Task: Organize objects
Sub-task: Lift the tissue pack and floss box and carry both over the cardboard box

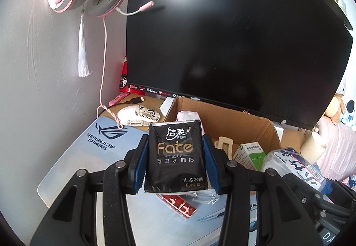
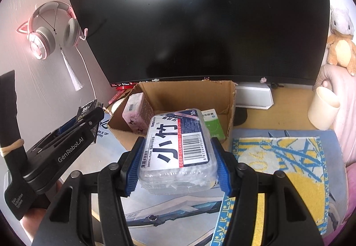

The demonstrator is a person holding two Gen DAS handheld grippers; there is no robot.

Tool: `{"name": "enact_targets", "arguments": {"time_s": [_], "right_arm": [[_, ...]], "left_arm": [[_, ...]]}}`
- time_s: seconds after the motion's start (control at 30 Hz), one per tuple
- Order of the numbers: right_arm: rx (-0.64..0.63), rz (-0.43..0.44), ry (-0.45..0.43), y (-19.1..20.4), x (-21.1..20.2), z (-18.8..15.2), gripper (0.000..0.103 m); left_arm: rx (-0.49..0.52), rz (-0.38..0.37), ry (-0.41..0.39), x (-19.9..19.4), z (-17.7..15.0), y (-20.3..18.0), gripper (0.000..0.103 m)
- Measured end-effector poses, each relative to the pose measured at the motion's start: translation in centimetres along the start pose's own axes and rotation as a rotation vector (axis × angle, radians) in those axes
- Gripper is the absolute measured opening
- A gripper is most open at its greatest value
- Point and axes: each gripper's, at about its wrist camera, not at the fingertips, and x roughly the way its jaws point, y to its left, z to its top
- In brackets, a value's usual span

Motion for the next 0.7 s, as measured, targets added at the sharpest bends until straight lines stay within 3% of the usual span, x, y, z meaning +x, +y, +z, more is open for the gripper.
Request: {"name": "enact_targets", "arguments": {"time_s": [0.43, 0.7], "right_arm": [[-0.049, -0.007, 0.001, -1.2, 2.5, 3.3, 0.062], [-0.070, 0.018, -0.010, -2.0, 5.3, 4.2, 0.062]], "left_arm": [[-0.016, -0.063, 0.002, 3.5, 2.5, -2.9, 0.045], [0.095, -0.042, -0.001, 5.5, 3.6, -4.9, 0.045]]}}
